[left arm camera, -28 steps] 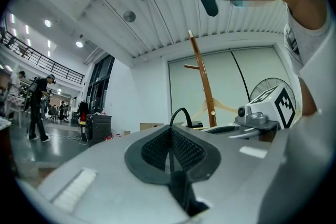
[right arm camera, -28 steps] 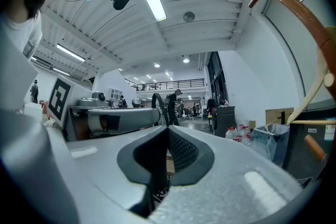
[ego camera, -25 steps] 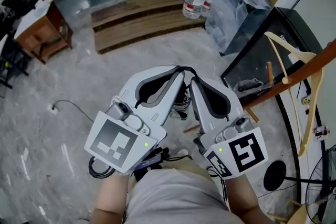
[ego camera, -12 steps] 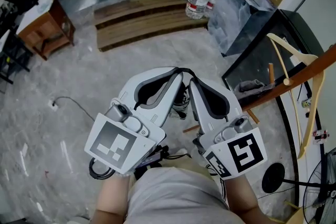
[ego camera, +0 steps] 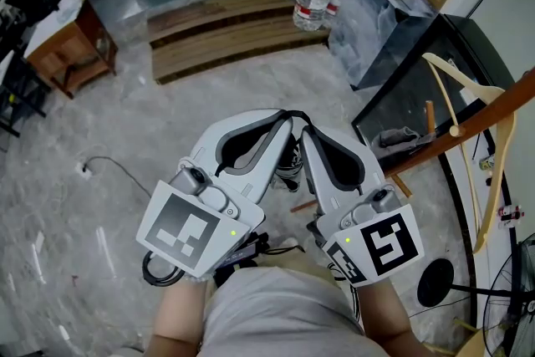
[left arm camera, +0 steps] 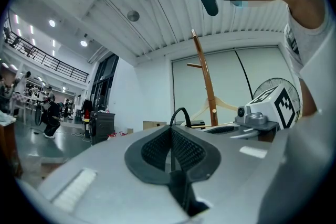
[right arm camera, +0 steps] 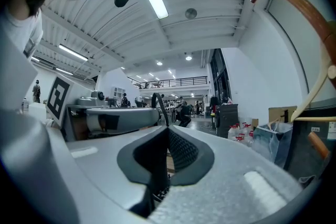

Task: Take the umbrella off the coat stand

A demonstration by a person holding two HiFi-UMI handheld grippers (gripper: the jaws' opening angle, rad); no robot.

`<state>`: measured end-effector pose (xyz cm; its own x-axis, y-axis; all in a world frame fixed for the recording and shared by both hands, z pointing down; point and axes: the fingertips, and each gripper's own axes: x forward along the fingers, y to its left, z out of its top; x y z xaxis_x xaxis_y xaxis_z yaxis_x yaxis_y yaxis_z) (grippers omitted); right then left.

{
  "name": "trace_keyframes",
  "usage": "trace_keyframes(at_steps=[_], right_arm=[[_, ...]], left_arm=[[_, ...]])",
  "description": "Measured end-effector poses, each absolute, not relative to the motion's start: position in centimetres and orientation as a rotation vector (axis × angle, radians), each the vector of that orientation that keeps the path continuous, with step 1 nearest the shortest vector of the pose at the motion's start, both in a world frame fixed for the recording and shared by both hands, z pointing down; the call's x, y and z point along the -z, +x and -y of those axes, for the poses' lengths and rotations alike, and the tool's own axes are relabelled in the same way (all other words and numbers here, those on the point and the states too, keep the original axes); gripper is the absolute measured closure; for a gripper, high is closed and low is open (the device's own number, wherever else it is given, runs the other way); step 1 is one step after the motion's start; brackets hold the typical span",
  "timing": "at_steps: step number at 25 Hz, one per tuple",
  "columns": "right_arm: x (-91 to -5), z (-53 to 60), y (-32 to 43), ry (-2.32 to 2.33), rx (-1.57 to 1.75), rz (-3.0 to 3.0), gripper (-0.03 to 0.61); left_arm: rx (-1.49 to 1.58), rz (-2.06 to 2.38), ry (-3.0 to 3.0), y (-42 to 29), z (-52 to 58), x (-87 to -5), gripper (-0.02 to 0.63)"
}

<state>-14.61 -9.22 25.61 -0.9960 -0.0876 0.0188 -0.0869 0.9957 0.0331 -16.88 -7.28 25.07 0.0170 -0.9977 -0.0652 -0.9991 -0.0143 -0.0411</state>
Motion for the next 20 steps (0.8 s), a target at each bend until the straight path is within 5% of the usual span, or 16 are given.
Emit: trace_keyframes(at_steps=[20], right_arm=[[-26.4,9.6,-15.2,0.141,0.065,3.091,0.577]], left_arm=[[-0.049,-2.147,-2.186,-17.1,8.5,-23.6,0.595]])
